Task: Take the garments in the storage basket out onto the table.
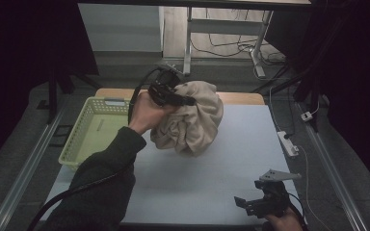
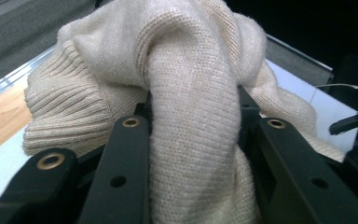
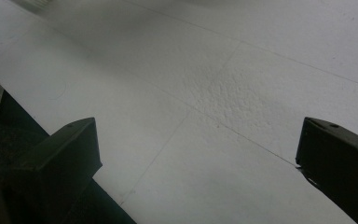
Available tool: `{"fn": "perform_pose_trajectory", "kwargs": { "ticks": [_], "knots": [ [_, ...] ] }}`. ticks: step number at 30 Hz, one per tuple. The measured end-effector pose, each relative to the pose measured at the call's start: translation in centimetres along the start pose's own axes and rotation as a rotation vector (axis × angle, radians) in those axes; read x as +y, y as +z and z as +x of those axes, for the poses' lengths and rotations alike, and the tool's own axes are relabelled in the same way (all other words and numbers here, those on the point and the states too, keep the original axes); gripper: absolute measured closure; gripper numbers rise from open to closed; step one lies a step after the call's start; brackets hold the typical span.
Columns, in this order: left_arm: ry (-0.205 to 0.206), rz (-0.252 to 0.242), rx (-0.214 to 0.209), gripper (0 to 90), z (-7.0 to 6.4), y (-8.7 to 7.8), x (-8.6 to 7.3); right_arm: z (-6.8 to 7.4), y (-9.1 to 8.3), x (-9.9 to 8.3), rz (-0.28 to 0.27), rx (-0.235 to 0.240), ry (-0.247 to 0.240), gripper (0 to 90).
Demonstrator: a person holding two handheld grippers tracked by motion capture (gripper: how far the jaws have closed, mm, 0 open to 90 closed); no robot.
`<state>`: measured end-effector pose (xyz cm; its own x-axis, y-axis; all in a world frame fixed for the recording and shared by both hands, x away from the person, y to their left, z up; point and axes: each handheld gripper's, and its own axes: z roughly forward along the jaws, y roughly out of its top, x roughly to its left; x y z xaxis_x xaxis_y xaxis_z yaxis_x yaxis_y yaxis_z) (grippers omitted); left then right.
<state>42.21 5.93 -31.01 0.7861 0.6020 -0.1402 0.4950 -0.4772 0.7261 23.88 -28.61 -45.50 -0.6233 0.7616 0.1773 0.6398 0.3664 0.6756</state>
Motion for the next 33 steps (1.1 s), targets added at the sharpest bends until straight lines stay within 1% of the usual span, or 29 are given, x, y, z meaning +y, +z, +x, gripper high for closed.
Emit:
{"fn": "perform_pose_trajectory", "kwargs": {
  "ticks": [10, 14, 18, 28, 31, 33],
  "knots": [
    [-0.018, 0.07, 0.008, 67.4, 0.4, 3.8, -1.9, 0.0, 0.0, 0.0, 0.002, 0.001, 0.0, 0.0],
    [-0.021, 0.105, 0.019, 67.2, 0.5, 5.3, -2.9, 0.0, 0.0, 0.0, 0.005, 0.003, -0.002, 0.0],
    [-0.041, 0.122, 0.017, 67.1, 0.8, 6.6, -4.0, 0.1, 0.0, 0.0, 0.004, 0.006, -0.002, 0.0],
    [-0.056, 0.171, 0.02, 66.1, 1.2, 8.8, -6.4, 0.1, 0.0, 0.0, 0.007, 0.001, -0.008, 0.0],
    [-0.063, 0.182, 0.015, 65.6, 1.3, 9.3, -7.0, 0.1, 0.0, 0.0, 0.007, 0.0, -0.009, 0.0],
    [-0.07, 0.189, 0.002, 65.3, 1.5, 9.7, -7.5, 0.1, 0.0, 0.0, 0.006, -0.003, -0.011, 1.3]
  ]
}}
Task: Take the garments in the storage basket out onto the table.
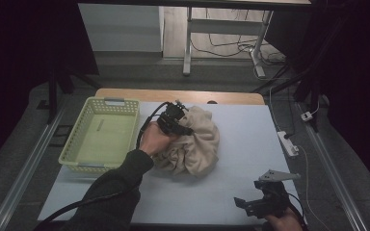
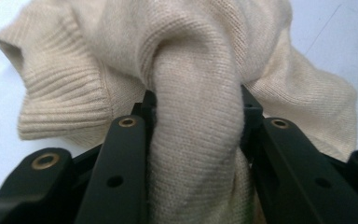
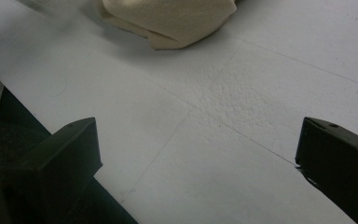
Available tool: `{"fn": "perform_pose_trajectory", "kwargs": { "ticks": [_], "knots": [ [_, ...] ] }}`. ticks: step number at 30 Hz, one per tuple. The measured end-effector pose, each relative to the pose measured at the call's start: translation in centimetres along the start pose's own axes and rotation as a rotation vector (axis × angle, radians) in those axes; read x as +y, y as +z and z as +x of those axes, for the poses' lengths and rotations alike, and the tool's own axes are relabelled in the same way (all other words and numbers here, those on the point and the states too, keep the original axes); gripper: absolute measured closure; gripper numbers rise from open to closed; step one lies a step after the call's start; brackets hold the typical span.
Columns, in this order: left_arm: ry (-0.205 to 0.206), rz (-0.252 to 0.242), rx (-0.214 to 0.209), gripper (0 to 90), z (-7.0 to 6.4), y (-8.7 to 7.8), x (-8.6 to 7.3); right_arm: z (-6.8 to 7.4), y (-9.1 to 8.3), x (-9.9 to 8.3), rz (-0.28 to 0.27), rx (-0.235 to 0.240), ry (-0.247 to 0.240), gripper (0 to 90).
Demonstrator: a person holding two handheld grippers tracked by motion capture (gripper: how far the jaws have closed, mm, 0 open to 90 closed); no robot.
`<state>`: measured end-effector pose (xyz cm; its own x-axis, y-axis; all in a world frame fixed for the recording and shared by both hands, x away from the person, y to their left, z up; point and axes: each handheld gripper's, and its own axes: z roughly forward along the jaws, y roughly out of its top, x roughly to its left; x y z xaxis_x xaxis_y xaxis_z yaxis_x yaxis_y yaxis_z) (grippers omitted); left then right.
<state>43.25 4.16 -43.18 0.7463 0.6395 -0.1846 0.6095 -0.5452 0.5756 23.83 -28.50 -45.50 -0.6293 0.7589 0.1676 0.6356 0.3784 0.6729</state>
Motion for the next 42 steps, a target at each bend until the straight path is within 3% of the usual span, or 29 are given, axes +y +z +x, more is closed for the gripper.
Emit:
{"fn": "perform_pose_trajectory", "kwargs": {
  "ticks": [11, 17, 19, 23, 29, 34, 42],
  "knots": [
    [0.018, 0.05, -0.02, 59.1, -0.3, 2.2, -0.9, 0.1, 0.0, 0.0, 0.002, 0.0, -0.007, 1.3],
    [0.022, 0.04, -0.029, 51.2, -0.5, 3.0, -1.3, 0.1, 0.1, 0.0, 0.008, -0.005, -0.013, 1.3],
    [0.041, 0.032, -0.03, 47.7, -0.4, 3.0, -1.3, 0.2, 0.1, 0.0, 0.01, -0.007, -0.015, 1.3],
    [0.039, 0.035, -0.04, 43.3, -0.3, 2.7, -1.2, 0.2, 0.1, 0.0, 0.011, -0.008, -0.015, 1.3],
    [0.071, 0.015, -0.019, 30.2, -0.6, 1.9, -1.0, 0.2, 0.1, 0.0, 0.011, -0.008, -0.015, 1.3],
    [0.06, -0.02, -0.029, 23.2, -0.5, 1.0, -1.0, 0.2, 0.1, 0.0, 0.015, -0.011, -0.016, 1.3],
    [0.065, -0.031, -0.02, 16.3, -0.6, 0.0, -1.2, 0.2, 0.1, 0.0, 0.016, -0.013, -0.018, 1.3]
  ]
}}
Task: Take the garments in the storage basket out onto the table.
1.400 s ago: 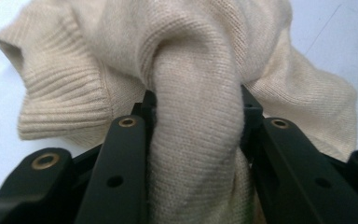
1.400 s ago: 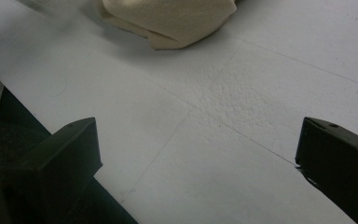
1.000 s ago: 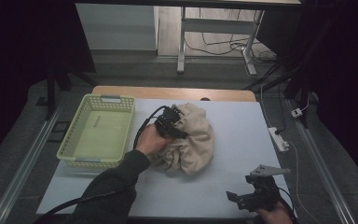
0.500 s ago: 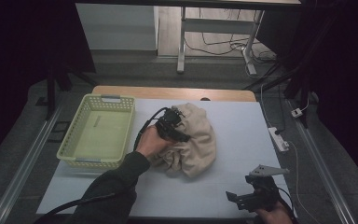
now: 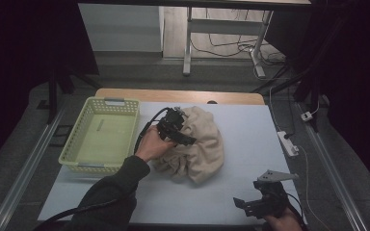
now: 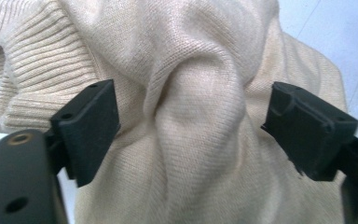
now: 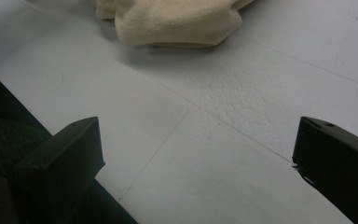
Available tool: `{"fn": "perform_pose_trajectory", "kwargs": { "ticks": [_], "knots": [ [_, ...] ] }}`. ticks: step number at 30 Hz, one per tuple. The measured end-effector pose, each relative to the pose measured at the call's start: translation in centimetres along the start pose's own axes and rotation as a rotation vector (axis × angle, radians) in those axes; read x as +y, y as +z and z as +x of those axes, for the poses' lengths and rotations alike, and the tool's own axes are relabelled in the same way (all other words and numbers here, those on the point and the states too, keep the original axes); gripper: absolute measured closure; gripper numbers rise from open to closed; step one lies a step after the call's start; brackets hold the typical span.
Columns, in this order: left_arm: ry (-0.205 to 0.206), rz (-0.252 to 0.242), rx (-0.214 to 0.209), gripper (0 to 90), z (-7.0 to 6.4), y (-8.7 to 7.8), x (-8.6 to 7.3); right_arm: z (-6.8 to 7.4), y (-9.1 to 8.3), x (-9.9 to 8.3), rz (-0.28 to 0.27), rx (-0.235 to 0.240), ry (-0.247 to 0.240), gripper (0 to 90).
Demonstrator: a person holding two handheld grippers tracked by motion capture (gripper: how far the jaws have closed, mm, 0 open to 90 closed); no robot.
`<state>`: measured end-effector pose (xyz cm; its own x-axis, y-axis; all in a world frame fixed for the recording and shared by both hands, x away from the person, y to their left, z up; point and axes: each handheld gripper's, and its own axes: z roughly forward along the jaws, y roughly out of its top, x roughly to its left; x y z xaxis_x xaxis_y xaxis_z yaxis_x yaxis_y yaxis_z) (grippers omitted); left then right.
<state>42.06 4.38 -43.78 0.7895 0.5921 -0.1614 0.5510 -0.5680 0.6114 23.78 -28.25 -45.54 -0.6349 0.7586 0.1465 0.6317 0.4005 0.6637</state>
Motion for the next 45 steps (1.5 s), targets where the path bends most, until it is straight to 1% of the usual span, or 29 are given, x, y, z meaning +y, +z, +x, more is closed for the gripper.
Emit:
{"fn": "perform_pose_trajectory", "kwargs": {
  "ticks": [1, 3, 5, 10, 15, 17, 21, 22, 23, 24, 25, 27, 31, 36, 42, 45],
  "knots": [
    [-0.002, -0.004, 0.002, 15.9, -0.1, -0.1, 0.0, 0.0, 0.0, 0.0, 0.0, 0.0, 0.0, 1.3],
    [-0.002, -0.006, 0.004, 12.3, -0.2, -0.2, 0.0, 0.0, 0.0, 0.0, -0.001, 0.003, 0.0, 1.2],
    [0.001, -0.014, -0.005, 10.8, -0.2, -0.4, -0.1, 0.0, 0.0, 0.0, -0.002, 0.002, -0.002, 1.2],
    [0.006, -0.025, -0.005, 4.6, -0.2, -0.9, -0.2, 0.0, 0.0, 0.0, -0.002, 0.002, -0.002, 1.3],
    [0.004, -0.038, -0.023, 1.6, 0.0, -1.5, -0.5, 0.0, 0.0, 0.0, -0.001, 0.003, -0.001, 1.3],
    [0.005, -0.043, -0.025, 0.0, 0.0, -1.7, -0.6, 0.0, 0.0, 0.0, -0.001, 0.002, -0.002, 1.3],
    [0.002, -0.064, -0.039, 0.0, -0.1, -2.2, -1.0, 0.0, 0.0, 0.0, -0.001, 0.001, -0.005, 1.3],
    [0.012, -0.068, -0.039, 0.0, -0.1, -2.4, -1.1, 0.0, 0.0, 0.0, -0.001, 0.0, -0.004, 1.3],
    [0.014, -0.074, -0.037, 0.0, -0.1, -2.5, -1.2, 0.0, 0.0, 0.0, -0.001, 0.0, -0.003, 1.3],
    [0.022, -0.072, -0.036, 0.0, -0.1, -2.7, -1.2, 0.0, 0.0, 0.0, -0.001, 0.0, -0.003, 1.3],
    [0.022, -0.079, -0.04, 0.0, -0.1, -2.8, -1.3, 0.0, 0.0, 0.0, -0.001, 0.0, -0.003, 1.3],
    [0.034, -0.077, -0.046, 0.0, -0.1, -3.1, -1.4, 0.0, 0.0, 0.0, 0.0, -0.002, -0.004, 1.3],
    [0.036, -0.077, -0.059, 0.0, -0.1, -3.7, -1.6, 0.1, 0.0, 0.0, 0.0, -0.002, -0.004, 1.2],
    [0.038, -0.096, -0.086, 0.0, 0.0, -4.6, -2.1, 0.0, 0.1, 0.0, 0.001, -0.002, -0.001, 1.3],
    [0.043, -0.109, -0.095, 0.0, -0.1, -5.7, -2.8, 0.0, 0.1, 0.0, 0.004, 0.0, 0.004, 1.3],
    [0.041, -0.12, -0.093, 0.0, -0.2, -6.2, -3.2, 0.0, 0.1, 0.0, 0.003, 0.0, 0.003, 1.3]
  ]
}}
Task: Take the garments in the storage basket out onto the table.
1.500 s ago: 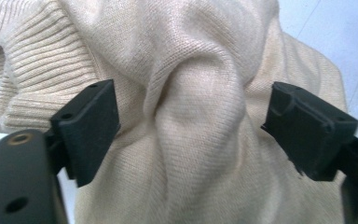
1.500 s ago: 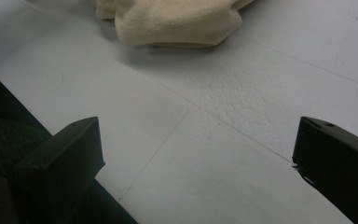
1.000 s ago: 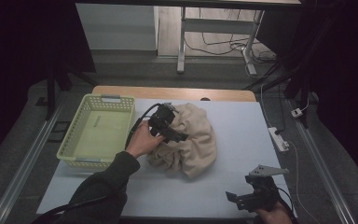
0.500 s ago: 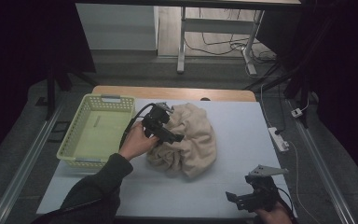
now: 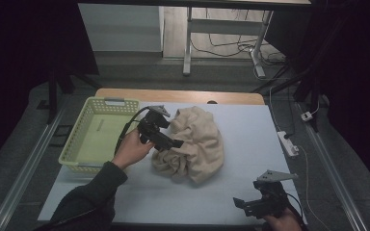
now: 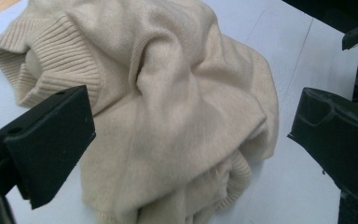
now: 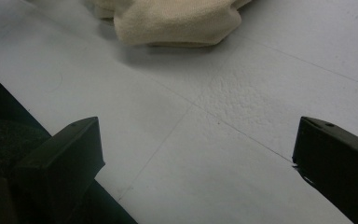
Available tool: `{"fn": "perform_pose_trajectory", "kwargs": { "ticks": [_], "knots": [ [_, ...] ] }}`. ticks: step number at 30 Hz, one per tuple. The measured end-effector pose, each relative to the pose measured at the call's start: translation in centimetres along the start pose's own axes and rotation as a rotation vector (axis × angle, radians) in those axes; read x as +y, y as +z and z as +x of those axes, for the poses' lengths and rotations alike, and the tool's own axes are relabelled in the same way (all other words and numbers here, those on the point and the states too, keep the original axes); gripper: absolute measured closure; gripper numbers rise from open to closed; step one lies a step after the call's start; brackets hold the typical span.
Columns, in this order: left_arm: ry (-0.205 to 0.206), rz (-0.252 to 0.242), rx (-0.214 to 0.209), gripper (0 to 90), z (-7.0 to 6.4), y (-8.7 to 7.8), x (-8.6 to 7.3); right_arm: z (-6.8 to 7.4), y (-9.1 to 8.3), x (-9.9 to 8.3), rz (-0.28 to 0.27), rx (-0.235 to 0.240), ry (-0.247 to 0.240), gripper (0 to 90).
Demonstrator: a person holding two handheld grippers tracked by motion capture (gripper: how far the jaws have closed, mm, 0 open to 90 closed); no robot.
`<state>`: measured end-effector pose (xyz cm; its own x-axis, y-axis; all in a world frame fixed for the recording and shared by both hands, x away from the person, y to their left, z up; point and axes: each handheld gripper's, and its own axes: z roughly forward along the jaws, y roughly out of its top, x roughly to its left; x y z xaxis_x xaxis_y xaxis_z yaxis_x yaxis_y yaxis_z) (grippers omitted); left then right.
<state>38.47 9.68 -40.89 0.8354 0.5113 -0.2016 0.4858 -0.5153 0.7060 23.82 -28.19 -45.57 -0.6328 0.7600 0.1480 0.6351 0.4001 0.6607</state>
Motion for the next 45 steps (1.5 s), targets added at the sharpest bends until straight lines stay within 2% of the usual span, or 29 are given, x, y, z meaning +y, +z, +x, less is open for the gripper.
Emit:
{"fn": "perform_pose_trajectory", "kwargs": {
  "ticks": [5, 29, 34, 45],
  "knots": [
    [0.005, -0.015, 0.01, 0.0, -0.4, -0.9, -0.5, 0.0, 0.0, 0.0, 0.0, -0.001, -0.001, 1.3],
    [-0.065, -0.056, 0.012, 0.0, -0.9, -4.4, -4.9, 0.0, 0.1, 0.0, 0.004, -0.005, -0.002, 1.3],
    [-0.088, -0.08, 0.009, 0.0, -0.9, -5.2, -5.9, 0.1, 0.1, 0.0, 0.005, -0.006, -0.003, 1.3],
    [-0.107, -0.103, 0.055, 0.0, -1.3, -7.2, -8.4, 0.1, 0.1, 0.0, 0.007, -0.008, -0.004, 1.3]
  ]
}}
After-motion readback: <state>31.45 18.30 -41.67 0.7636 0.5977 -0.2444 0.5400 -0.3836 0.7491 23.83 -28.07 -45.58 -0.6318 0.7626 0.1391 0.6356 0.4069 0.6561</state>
